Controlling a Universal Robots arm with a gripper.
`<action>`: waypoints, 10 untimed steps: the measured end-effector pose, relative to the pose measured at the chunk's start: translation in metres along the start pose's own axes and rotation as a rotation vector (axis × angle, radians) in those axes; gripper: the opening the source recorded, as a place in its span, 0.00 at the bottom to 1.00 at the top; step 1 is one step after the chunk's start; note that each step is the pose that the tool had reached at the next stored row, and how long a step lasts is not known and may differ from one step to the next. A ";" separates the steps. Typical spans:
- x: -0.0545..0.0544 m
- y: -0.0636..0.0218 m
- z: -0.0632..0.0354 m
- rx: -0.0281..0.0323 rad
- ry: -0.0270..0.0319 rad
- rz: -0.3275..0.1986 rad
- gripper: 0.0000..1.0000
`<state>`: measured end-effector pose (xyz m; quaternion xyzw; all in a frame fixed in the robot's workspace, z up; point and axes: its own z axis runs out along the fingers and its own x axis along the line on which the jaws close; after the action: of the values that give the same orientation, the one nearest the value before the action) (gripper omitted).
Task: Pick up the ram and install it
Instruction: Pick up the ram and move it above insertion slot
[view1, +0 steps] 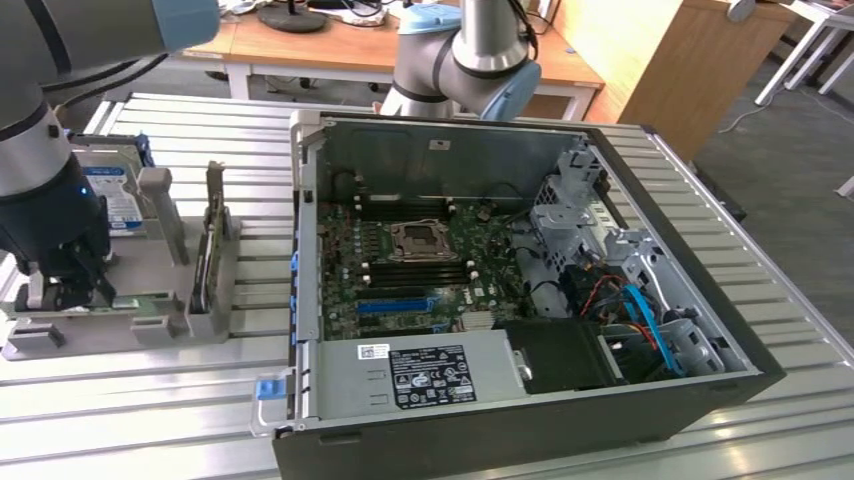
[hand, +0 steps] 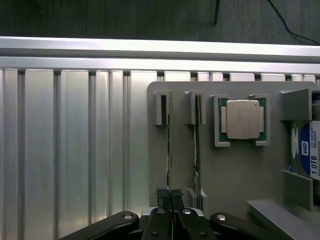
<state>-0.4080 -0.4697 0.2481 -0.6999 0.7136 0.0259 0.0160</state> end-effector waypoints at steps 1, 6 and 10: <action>0.000 0.0000 -0.0032 0.0001 0.0000 0.000 0.12; -0.001 0.0003 -0.0192 0.0000 0.0000 0.000 0.12; -0.002 0.0005 -0.0341 0.0001 -0.0001 0.000 0.12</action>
<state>-0.4080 -0.4697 0.2823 -0.6998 0.7136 0.0258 0.0160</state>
